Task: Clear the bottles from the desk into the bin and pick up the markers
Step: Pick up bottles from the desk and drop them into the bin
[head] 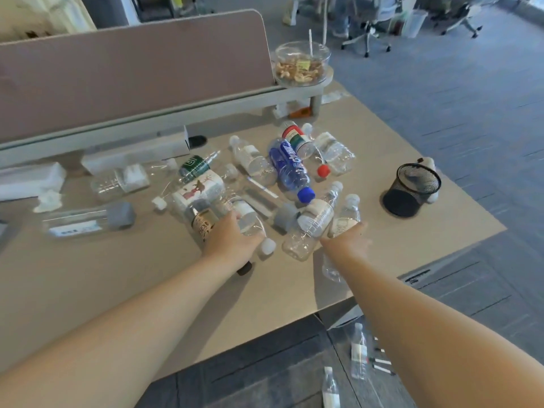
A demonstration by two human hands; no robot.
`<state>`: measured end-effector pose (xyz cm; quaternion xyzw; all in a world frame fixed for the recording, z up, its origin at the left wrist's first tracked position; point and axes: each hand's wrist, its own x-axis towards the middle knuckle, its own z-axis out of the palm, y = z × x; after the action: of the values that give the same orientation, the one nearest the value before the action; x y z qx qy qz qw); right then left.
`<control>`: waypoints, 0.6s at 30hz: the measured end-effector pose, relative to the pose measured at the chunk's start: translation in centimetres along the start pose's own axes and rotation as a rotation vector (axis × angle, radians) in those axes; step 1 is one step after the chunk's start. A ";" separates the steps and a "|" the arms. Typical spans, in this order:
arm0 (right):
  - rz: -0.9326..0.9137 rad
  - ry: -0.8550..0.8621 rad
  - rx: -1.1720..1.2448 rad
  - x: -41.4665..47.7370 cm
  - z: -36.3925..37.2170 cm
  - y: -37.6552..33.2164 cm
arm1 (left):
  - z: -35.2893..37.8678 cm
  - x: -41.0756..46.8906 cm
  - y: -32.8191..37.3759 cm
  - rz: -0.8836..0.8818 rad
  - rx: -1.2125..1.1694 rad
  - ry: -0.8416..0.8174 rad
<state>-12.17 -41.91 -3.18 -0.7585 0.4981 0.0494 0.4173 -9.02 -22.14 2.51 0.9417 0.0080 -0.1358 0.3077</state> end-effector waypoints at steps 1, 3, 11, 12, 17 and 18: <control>-0.021 0.007 0.007 0.0 -0.5 0.0 | 0.1 0.3 0.7 0.025 0.013 -0.003; -0.084 0.040 0.038 -0.4 -1.9 0.1 | 0.4 0.9 2.6 0.077 0.037 -0.013; -0.187 0.157 -0.048 -1.7 -10.4 0.9 | 7.7 3.4 10.8 0.197 0.158 -0.209; -0.191 0.166 -0.055 -1.8 -11.4 1.1 | 9.0 3.6 11.2 0.209 0.219 -0.222; -0.203 0.178 -0.030 -1.6 -14.6 2.2 | 13.4 3.3 11.1 0.200 0.301 -0.198; -0.199 0.179 -0.023 -1.5 -14.8 2.6 | 13.8 3.2 11.1 0.184 0.289 -0.194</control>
<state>-20.02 -51.35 5.64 -0.8103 0.4548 -0.0546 0.3654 -8.32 -39.36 -2.56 0.9553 -0.1272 -0.1970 0.1800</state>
